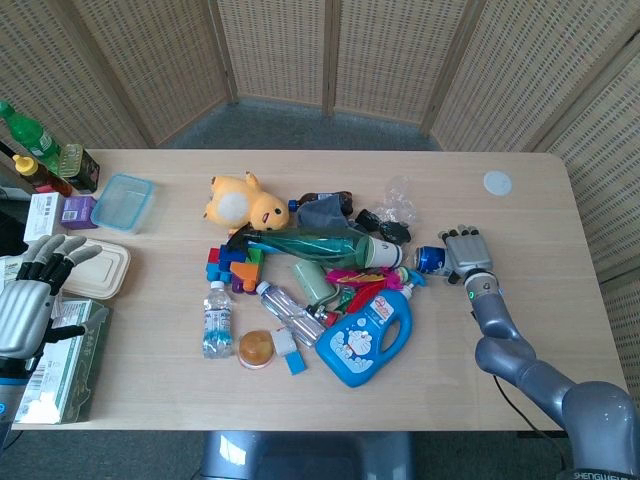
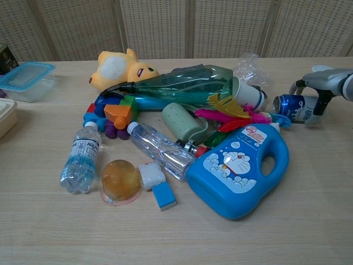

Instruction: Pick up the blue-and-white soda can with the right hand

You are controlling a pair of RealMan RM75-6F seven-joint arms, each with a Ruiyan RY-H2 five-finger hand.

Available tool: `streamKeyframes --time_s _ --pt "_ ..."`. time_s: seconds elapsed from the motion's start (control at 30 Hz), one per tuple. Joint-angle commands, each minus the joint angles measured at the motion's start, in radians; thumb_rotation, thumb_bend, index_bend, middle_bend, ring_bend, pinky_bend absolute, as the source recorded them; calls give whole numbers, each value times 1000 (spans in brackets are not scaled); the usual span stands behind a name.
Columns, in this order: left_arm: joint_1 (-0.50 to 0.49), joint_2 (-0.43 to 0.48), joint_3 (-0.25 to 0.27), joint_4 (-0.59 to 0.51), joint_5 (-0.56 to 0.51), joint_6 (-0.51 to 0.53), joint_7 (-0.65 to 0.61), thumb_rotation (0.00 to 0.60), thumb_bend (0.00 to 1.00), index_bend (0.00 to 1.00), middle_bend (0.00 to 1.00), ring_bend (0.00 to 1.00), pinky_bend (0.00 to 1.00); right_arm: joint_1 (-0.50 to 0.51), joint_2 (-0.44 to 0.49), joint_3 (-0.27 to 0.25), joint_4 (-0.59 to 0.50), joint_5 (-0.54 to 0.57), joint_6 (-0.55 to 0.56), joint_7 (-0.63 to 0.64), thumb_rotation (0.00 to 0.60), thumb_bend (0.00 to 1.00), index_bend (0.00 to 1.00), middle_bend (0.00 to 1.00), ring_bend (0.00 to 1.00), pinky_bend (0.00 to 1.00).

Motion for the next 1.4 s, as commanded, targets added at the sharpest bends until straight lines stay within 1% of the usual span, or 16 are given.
streamKeyframes --time_s 0.03,0.17,0.27,0.43,0.63,0.77,0.97,1.07,1.27,1.4 --pt "0 1 0 1 0 -1 -2 567 255 184 146 0 0 7 -6 1 0 9 1 -17 600 104 195 235 112 73" --pt "0 2 0 2 1 -1 -6 567 253 184 147 0 0 15 -15 4 9 27 2 -40 600 121 274 314 193 137" --pt "1 3 -1 3 -1 0 -7 564 255 184 146 0 0 18 -18 4 16 43 0 -57 600 152 337 382 256 192" --pt "2 4 -1 4 -1 0 -8 564 254 184 146 0 0 11 -5 9 1 50 16 -61 600 232 426 480 361 335" --pt "0 2 -1 4 -2 -4 -9 566 254 184 146 0 0 -5 18 10 -43 37 48 -52 600 262 484 537 465 390" --pt "0 1 -2 6 -5 -6 -12 564 255 184 145 0 0 -20 43 14 -89 22 82 -38 600 268 491 538 466 391" --pt "-5 -5 -3 14 -9 -15 -16 566 254 184 145 0 0 -57 114 21 -208 -21 165 -8 600 273 489 538 466 391" --pt "-8 -7 -4 17 -9 -18 -17 565 253 185 146 0 0 -75 165 28 -288 -41 211 1 600 274 488 538 466 391" --pt "-18 -12 -6 18 -2 -25 -18 563 253 184 146 0 0 -105 289 60 -481 -69 319 1 600 278 494 537 467 391" --pt "-20 -15 -5 19 5 -25 -20 563 253 185 146 0 0 -122 378 94 -621 -78 389 -1 600 278 494 537 466 391"
